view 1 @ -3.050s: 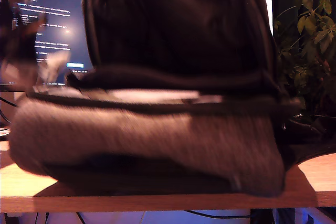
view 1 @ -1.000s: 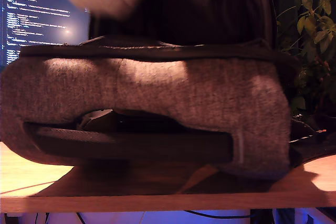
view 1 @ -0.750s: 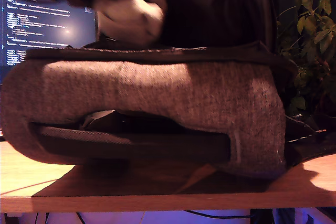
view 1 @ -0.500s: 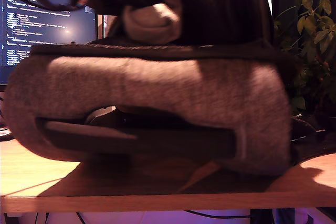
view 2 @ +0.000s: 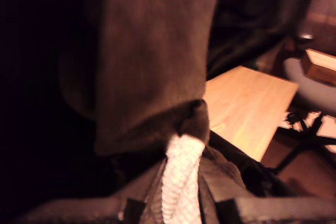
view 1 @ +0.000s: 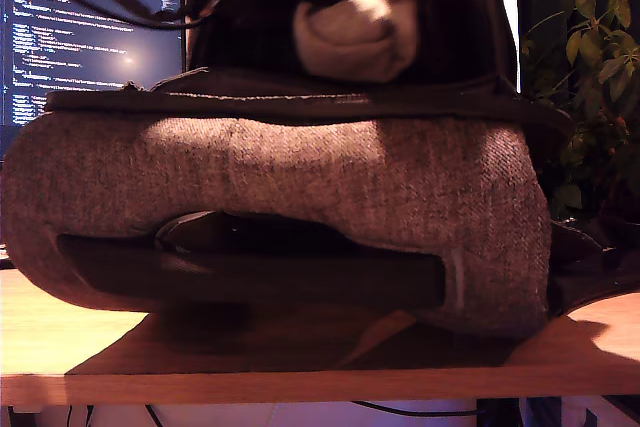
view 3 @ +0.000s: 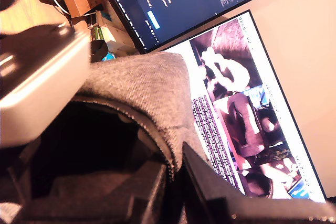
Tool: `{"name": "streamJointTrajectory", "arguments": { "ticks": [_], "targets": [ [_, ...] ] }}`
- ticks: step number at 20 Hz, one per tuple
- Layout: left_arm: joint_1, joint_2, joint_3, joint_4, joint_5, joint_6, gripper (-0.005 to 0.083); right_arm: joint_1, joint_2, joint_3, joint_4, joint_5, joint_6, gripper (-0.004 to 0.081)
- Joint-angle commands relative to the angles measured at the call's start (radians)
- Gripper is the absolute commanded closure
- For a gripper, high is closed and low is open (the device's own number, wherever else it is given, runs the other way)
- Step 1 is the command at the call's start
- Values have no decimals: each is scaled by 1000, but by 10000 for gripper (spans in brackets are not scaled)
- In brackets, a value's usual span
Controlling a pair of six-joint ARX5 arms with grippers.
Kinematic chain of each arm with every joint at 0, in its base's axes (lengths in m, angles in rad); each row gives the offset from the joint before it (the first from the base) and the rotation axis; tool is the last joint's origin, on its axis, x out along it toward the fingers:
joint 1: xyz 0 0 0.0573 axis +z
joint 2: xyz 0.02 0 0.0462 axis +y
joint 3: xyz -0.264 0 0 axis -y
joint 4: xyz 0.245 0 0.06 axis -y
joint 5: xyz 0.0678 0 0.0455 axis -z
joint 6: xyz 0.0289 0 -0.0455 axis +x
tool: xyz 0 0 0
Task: Pack the pair of socks inside the grey Google backpack
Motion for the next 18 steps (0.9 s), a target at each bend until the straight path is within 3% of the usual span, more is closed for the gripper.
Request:
{"name": "streamJointTrajectory", "arguments": {
  "ticks": [1, 3, 7, 8, 9, 11, 12, 18],
  "targets": [
    [9, 15, -17, 17, -86, 0, 795, 17, -22, 75, 45, -8, 1, 781],
    [38, 15, -17, 41, -177, -32, 795, 22, -22, 85, 37, -8, 5, 781],
    [79, 15, -17, 84, -177, -47, 792, 31, -22, 86, 24, -8, 5, 781],
    [79, 15, -17, 97, -176, -46, 741, 31, -22, 86, 20, -8, 5, 781],
    [79, 15, -17, 114, -175, -46, 589, 31, -22, 86, 18, -8, 5, 781],
    [79, 15, -17, 116, -174, -46, 115, 31, -22, 86, 18, -8, 5, 781],
    [78, 15, -17, 106, -172, -39, 1, 31, -22, 86, 18, -8, 5, 781],
    [67, 5, -16, 103, -161, -28, -14, 31, -22, 86, 15, -9, 6, 781]
  ]
}}
